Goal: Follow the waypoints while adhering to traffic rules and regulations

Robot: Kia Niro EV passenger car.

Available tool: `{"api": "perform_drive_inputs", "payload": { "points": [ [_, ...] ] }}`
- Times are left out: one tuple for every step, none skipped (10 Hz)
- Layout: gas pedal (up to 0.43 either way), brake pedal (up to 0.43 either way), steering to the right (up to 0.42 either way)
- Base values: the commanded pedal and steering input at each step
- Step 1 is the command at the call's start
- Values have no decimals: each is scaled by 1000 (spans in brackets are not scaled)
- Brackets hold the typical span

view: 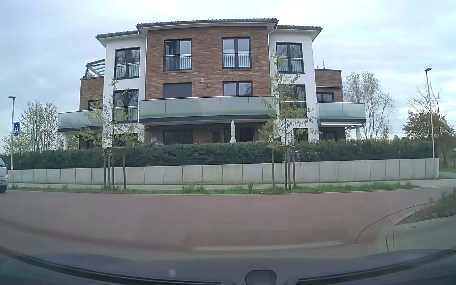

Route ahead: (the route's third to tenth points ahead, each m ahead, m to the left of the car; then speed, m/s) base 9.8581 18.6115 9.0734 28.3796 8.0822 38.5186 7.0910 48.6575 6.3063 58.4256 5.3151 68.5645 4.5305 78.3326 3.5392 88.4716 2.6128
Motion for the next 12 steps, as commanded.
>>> {"api": "perform_drive_inputs", "payload": {
  "points": [
    [0,152,-29],
    [0,128,-30],
    [0,104,-30],
    [0,67,-30],
    [0,30,-30],
    [0,24,-29],
    [0,24,-27],
    [0,24,-27],
    [0,24,-27],
    [0,18,-27],
    [0,24,-28],
    [0,30,-27]
  ]
}}
